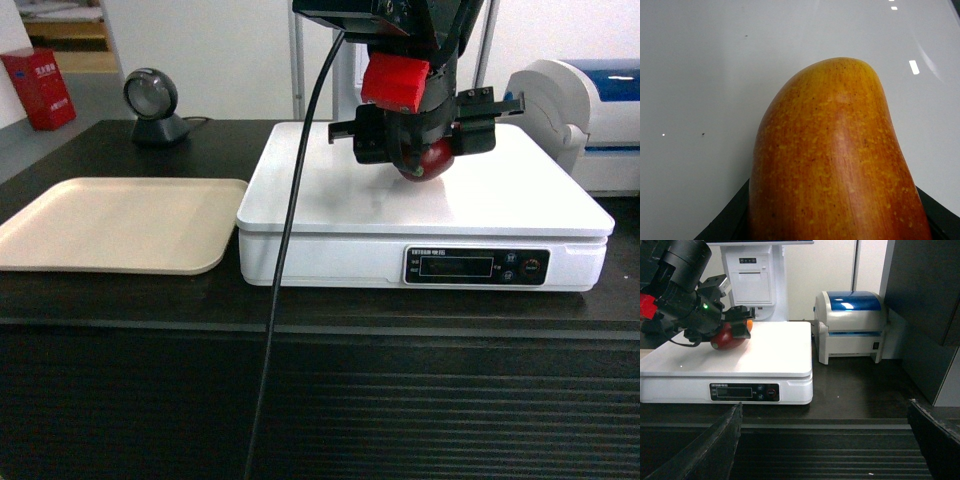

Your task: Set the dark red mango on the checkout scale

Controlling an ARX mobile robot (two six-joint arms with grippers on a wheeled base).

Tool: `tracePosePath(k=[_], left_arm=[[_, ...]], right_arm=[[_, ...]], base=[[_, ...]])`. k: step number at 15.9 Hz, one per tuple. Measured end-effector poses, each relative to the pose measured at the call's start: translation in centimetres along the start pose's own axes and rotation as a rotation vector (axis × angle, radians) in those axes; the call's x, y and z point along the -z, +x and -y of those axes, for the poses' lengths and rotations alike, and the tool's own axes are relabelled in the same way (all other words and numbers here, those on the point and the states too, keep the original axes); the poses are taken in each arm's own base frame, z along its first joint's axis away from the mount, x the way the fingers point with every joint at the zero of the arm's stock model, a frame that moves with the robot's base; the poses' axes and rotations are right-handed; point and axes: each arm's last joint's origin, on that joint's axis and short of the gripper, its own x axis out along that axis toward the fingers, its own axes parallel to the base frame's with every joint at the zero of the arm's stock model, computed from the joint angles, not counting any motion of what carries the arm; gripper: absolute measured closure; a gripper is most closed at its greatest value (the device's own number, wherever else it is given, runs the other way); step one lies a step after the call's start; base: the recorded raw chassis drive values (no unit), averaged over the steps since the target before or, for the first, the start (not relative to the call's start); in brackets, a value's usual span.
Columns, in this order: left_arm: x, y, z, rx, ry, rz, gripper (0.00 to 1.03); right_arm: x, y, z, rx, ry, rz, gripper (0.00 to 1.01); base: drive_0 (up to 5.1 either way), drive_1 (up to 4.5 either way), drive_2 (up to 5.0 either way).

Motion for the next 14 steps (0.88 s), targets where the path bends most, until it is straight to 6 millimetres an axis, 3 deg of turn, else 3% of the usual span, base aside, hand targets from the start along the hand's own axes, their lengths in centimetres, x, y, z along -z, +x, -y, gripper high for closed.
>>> tracePosePath(k=[2,5,6,8,11,14], left_arm=[[-0.1,0.4,-0.3,-0.026,-0.005,0.001,0.43],[-0.4,0.4,0.0,-0.005,-0.015,0.039,0.1],[-0.4,0.4,0.1,0.006,-0.013,0.047,0.03],[-0.1,0.4,0.2,0.019,-0.012,0.052,0.05],[-1.7,-2.3,0.4,0.05,0.052,0.223,0.05],[-3.4,-7.8,1.5,0.184,0.262,0.474,0.05]], right_arm=[[0.0,0.0,0.0,0.0,0.0,0.0,0.03],[0.0,0.0,0.0,0.0,0.0,0.0,0.03],[0.0,0.0,0.0,0.0,0.0,0.0,0.03],[0.0,0.0,0.0,0.0,0.0,0.0,0.03],[0.0,0.0,0.0,0.0,0.0,0.0,0.03],[0.0,0.0,0.0,0.0,0.0,0.0,0.03]], base=[[0.0,0.0,0.0],[0.0,0.0,0.0],[0.0,0.0,0.0],[0.0,0.0,0.0],[0.0,0.0,0.0],[0.0,0.0,0.0]])
